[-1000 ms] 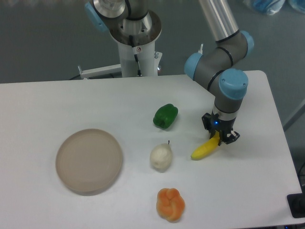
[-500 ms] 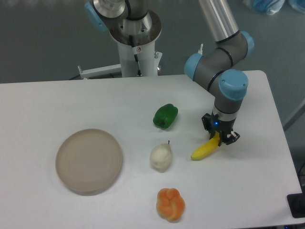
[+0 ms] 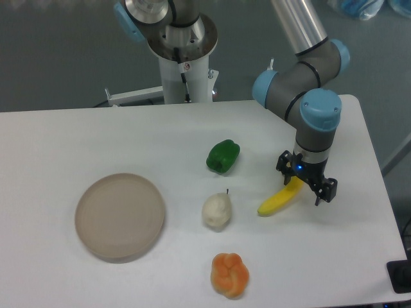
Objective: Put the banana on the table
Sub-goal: 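Open the gripper to release the banana, then lift the open gripper away from the banana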
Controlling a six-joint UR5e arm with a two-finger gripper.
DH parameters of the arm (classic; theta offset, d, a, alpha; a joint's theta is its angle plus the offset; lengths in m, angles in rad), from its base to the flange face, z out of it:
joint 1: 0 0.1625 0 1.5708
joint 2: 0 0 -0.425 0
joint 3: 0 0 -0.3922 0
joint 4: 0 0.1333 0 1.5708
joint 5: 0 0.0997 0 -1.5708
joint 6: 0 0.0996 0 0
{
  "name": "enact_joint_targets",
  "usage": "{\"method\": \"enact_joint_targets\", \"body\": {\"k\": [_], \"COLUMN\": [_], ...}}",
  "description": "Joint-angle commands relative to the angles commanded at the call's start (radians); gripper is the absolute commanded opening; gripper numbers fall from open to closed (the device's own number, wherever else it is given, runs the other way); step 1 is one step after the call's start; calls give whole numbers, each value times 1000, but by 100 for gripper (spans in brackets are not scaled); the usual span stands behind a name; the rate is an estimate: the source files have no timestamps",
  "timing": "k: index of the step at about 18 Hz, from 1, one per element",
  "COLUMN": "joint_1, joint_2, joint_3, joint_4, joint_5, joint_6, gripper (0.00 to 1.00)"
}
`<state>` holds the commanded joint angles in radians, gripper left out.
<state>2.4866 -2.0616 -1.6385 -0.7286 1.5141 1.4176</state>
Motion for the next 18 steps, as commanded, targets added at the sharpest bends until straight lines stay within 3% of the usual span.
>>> {"method": "enact_joint_targets", "body": {"k": [4,8,15,18], "joint_1": [-31,-35,-57,-81], "joint_2": [-15,-17,-43,-63], "joint_3": [77,101,201,253], "joint_4": [-3,-5,-21,-63], "joint_5": [3,3,27,84], "joint_6": [-66,-88,-126,-126], "gripper": [100,100,100,100]}}
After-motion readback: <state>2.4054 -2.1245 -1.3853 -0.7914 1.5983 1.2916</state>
